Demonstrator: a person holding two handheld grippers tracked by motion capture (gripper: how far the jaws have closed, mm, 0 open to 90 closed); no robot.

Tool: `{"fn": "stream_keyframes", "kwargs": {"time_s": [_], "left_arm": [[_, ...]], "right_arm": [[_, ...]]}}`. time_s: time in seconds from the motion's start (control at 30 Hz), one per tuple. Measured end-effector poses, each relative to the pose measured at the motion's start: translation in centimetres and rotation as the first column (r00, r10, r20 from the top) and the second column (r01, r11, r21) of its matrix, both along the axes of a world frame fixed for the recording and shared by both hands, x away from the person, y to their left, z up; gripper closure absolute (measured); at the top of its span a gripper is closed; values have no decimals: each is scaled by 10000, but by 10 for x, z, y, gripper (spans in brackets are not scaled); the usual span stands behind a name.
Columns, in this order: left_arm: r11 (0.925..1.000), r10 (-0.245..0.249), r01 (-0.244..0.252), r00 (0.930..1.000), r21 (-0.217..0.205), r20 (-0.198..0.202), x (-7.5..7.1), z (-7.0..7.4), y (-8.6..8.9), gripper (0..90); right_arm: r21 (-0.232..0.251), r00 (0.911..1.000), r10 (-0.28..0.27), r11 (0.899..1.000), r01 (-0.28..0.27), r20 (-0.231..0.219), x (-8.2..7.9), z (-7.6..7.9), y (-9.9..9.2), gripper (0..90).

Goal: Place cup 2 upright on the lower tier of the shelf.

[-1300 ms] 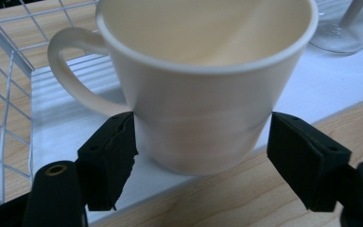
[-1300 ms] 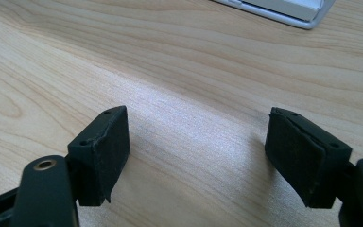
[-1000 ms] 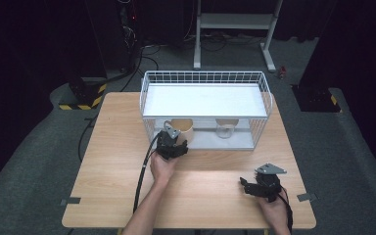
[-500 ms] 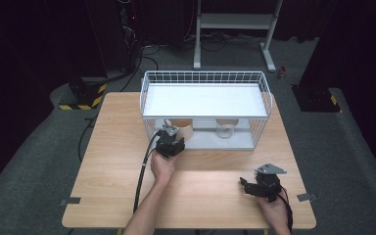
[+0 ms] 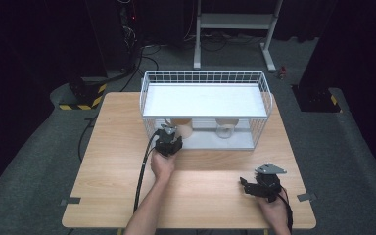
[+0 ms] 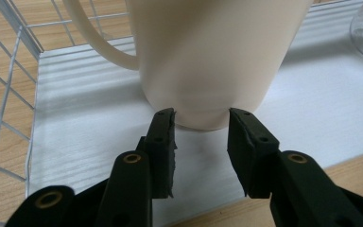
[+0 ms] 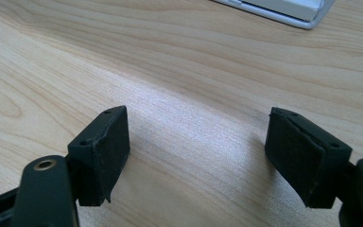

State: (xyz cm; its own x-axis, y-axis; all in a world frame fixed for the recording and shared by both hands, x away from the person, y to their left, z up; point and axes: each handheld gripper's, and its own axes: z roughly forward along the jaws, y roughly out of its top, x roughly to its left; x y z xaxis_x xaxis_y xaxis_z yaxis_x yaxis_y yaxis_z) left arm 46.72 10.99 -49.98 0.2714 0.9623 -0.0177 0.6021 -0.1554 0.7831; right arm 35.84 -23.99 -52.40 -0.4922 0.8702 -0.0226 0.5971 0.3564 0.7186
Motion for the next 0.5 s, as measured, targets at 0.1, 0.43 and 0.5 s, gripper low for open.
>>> {"fn": "stream_keyframes", "kwargs": {"time_s": [0.1,0.43,0.5], "left_arm": [[10000,83,-82,9999,29,-149,2,-2,1,639],[9999,123,-125,9996,-89,-251,4,-5,3,643],[9997,94,-102,9994,-241,-346,2,-4,3,615]], "right_arm": [[5,10000,-2,10000,2,-2,0,0,0,227],[5,10000,-2,10000,2,-3,0,0,0,227],[13,10000,-19,10000,19,-12,0,0,0,227]]}}
